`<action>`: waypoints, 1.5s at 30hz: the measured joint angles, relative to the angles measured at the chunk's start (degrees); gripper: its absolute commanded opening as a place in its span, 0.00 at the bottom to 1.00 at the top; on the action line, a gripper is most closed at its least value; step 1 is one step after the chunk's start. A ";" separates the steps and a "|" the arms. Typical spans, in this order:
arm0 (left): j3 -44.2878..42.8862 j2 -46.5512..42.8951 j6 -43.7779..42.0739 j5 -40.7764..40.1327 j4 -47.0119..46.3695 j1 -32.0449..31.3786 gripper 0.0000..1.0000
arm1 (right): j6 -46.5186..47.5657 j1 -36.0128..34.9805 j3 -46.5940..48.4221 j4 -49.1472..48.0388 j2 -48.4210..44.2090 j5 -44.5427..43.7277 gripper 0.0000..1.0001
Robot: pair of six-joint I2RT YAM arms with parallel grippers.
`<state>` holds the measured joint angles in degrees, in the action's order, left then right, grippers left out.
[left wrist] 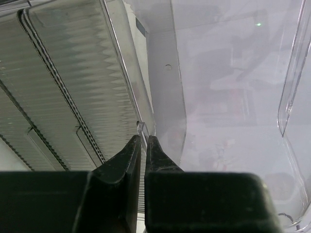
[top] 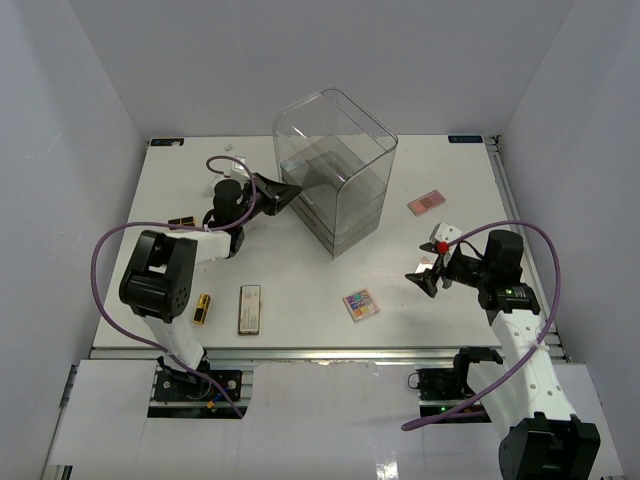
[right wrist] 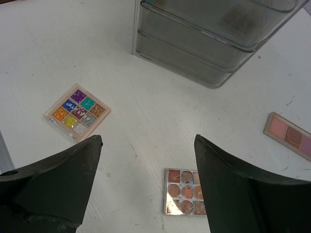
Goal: Organize the makeup
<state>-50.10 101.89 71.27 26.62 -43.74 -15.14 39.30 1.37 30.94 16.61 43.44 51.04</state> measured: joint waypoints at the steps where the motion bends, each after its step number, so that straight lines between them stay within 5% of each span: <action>1: 0.01 -0.09 -0.04 -0.01 0.10 0.00 0.00 | -0.01 0.00 0.00 -0.01 0.14 0.28 0.83; 10: 3.02 -8.36 -2.28 -0.56 4.83 0.89 0.00 | -3.98 -0.76 2.25 1.49 4.40 4.79 0.79; 25: 4.74 -20.05 -1.85 -0.19 7.72 2.70 0.00 | -28.78 -21.46 33.84 3.29 24.86 -3.06 0.82; 45: 1.04 -21.64 1.16 1.70 10.85 3.19 0.00 | -55.31 -30.47 38.35 -4.97 28.58 -9.43 0.75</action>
<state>-49.05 80.25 72.43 28.32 -32.89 -11.94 -16.01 -29.10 69.29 11.64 72.01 41.61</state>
